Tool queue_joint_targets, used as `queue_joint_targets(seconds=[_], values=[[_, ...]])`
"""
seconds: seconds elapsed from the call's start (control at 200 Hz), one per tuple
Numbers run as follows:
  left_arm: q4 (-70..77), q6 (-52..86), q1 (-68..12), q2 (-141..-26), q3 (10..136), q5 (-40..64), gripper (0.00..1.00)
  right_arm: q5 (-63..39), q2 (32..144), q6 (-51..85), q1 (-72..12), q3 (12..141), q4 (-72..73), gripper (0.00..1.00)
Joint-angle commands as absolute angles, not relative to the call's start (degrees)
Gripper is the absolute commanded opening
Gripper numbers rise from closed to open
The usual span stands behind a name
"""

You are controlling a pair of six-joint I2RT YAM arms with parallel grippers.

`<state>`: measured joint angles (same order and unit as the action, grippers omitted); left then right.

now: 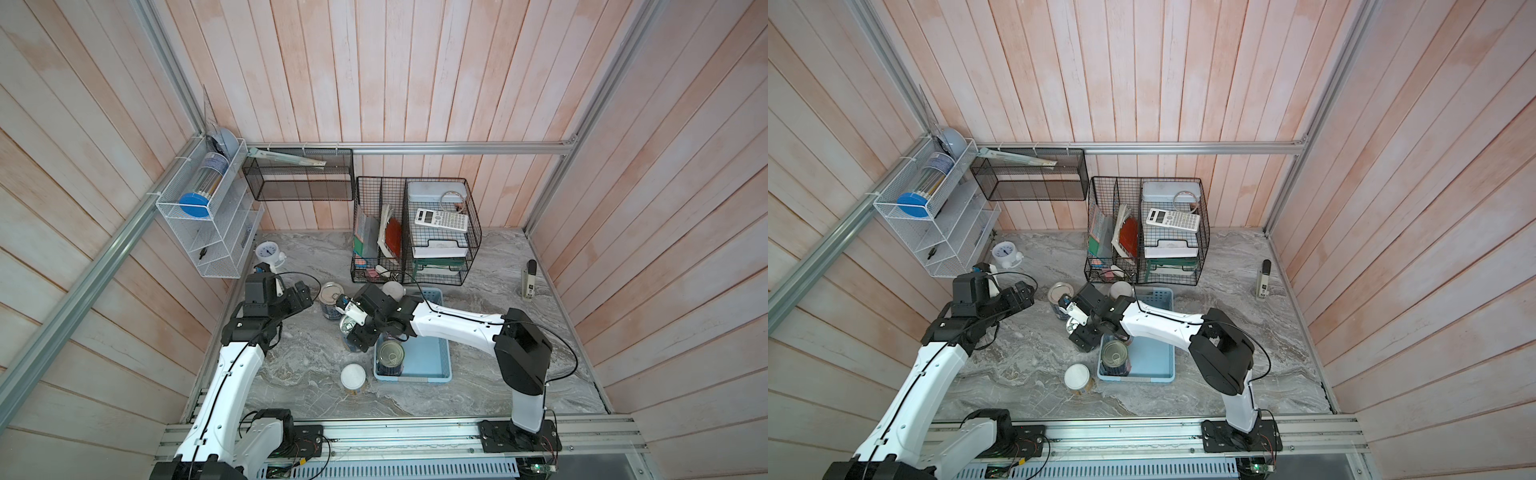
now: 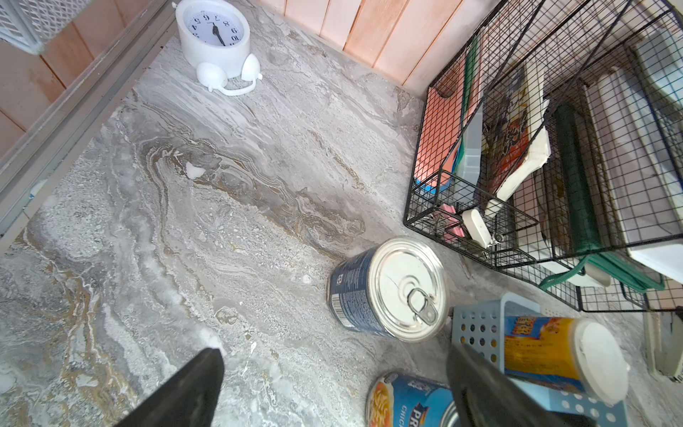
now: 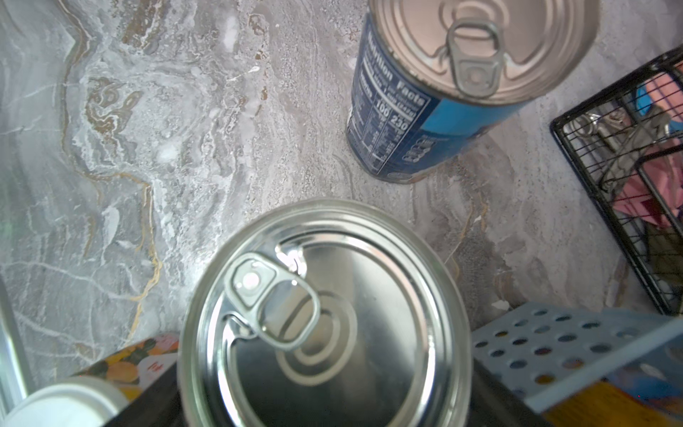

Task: Put the canned food in the basket
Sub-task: Pick up the canned food from the center of the board, then place the canned food in the basket.

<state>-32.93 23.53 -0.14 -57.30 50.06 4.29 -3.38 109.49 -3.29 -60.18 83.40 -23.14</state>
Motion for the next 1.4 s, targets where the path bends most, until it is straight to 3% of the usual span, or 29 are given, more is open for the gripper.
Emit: queue_joint_targets(seconds=[0.0,0.315,0.585,0.785,1.105,1.395], values=[[-31.47,22.63,0.12,-56.63,49.22,4.93,1.0,-6.41,103.65,-3.04,-60.12,83.6,-17.32,0.09],[-31.43,22.64,0.16,-56.84,49.32,5.11,1.0,-7.91,90.02,-0.44,-60.03,71.68,2.04,0.05],[-31.39,22.67,0.18,-56.85,49.3,5.27,1.0,-4.73,86.43,-0.92,-59.81,81.15,-9.09,0.03],[-31.38,22.65,0.15,-56.87,49.26,5.56,1.0,8.7,83.13,-0.15,-57.86,89.25,-27.66,0.02],[-31.38,22.63,0.18,-56.85,49.15,5.89,1.0,11.71,70.2,4.92,-48.34,81.23,-38.65,0.02],[-31.38,22.67,0.18,-56.91,49.13,6.07,1.0,3.95,69.19,7.47,-42.16,68.12,-29.89,0.0]])
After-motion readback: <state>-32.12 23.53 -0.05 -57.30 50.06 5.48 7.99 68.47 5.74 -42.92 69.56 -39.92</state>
